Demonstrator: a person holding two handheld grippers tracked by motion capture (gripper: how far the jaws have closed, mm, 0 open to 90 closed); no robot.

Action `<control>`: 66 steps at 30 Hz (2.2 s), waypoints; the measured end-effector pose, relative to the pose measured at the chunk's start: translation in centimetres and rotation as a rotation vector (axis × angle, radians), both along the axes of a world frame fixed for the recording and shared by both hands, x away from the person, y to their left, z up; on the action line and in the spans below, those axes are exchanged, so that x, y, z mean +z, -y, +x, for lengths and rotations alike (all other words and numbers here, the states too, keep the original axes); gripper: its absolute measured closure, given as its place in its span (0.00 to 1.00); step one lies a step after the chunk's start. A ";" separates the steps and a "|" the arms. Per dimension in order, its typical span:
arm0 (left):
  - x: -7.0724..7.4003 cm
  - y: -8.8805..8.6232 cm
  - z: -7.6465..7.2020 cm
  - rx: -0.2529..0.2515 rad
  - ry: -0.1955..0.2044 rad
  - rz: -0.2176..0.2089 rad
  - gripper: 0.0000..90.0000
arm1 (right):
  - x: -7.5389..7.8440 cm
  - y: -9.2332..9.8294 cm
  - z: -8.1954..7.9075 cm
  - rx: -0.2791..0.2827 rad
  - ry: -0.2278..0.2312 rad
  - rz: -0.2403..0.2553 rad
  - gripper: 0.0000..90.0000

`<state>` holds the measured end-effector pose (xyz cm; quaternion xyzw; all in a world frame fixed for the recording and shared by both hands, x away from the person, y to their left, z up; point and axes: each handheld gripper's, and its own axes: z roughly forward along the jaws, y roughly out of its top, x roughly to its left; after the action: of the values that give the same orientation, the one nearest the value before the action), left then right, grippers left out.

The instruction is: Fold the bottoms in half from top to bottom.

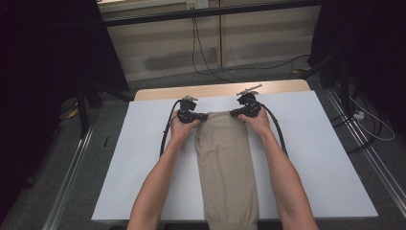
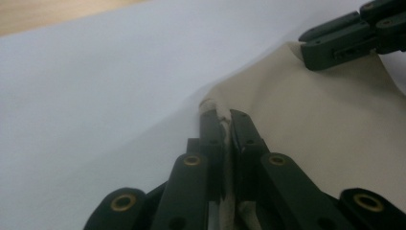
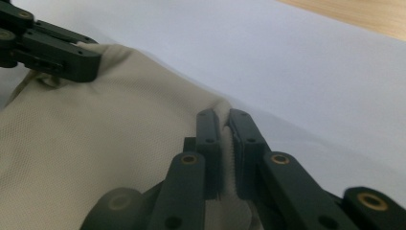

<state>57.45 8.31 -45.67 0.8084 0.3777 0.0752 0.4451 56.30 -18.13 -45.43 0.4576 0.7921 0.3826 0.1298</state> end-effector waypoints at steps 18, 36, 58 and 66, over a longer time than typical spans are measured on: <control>6.3 -0.7 0.1 0.037 0.150 -0.100 0.96 | 7.2 1.7 -1.8 -0.023 0.183 0.104 0.95; 11.9 -0.8 0.5 0.042 0.278 -0.105 0.95 | 12.9 1.3 -1.0 -0.054 0.281 0.100 0.95; 10.5 -2.0 -3.5 -0.014 0.297 -0.138 0.95 | 11.5 1.7 -4.5 -0.001 0.307 0.169 0.95; 10.3 -2.6 -6.6 -0.043 0.315 -0.158 0.95 | 11.3 1.8 -7.6 0.047 0.337 0.175 0.95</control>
<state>50.81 10.92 -35.37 0.7571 0.2905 0.1617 0.5623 48.67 -19.90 -34.11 0.3781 0.7333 0.5241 0.2112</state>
